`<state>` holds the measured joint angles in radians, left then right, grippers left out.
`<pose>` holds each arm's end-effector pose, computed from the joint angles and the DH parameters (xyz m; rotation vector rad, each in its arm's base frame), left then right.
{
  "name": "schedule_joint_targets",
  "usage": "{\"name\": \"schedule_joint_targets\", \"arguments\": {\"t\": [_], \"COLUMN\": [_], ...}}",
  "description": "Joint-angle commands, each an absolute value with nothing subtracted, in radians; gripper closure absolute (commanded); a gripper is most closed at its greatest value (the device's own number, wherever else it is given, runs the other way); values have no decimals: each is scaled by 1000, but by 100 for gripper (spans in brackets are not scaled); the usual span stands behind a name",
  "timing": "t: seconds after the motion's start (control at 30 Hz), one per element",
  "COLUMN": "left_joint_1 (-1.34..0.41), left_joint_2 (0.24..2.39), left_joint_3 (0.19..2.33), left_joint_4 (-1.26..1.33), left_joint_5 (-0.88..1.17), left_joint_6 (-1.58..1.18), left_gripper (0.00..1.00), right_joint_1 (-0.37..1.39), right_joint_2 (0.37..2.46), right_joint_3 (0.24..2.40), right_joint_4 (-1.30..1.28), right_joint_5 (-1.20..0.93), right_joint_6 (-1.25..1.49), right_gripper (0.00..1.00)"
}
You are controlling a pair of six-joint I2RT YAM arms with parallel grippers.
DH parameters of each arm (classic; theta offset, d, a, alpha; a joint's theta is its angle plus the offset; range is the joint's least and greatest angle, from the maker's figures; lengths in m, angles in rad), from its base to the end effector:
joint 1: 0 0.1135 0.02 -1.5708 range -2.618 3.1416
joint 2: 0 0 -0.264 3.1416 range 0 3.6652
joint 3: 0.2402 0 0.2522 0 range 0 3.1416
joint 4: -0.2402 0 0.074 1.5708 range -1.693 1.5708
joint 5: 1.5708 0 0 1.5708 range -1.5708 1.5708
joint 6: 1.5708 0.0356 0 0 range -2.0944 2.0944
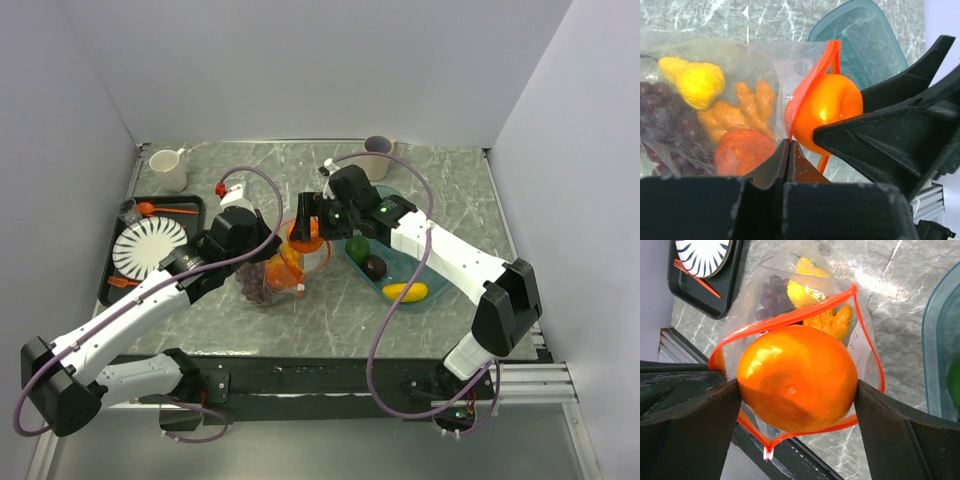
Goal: Place the food in the zip-top bag and seal the zipper
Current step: Place the fake fruit in the zipper food storage bag.
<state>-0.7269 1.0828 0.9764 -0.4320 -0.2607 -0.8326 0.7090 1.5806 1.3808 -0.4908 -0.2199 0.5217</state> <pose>0.1849 -0.1521 0.3247 -0.2738 2.1425 -0.6587 0.2670 0.2392 0.3184 -0.3488 2.3786 0.8690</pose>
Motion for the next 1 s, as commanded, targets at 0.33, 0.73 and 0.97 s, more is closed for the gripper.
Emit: {"name": "schedule_joint_targets", "arguments": {"t": [0.33,0.73,0.97], "left_joint_1": [-723,-723,-723], "left_joint_2": [1035,1020,991], "left_joint_3": [997,1005,989], "left_joint_4": [-420,-439,-437], "left_joint_5": [-291,-314,-354], "left_joint_6": [-836,-831,-847], "left_gripper": [99,99,99], "right_joint_1": [710,710,695], "right_joint_2": [1554,1548,1448], "right_joint_3": [1448,1454,1394], "right_joint_4": [-463,-469,-551], "right_joint_5": [-277,-263,-32], "right_joint_6": [502,512,531], "right_gripper": [0,0,1]}}
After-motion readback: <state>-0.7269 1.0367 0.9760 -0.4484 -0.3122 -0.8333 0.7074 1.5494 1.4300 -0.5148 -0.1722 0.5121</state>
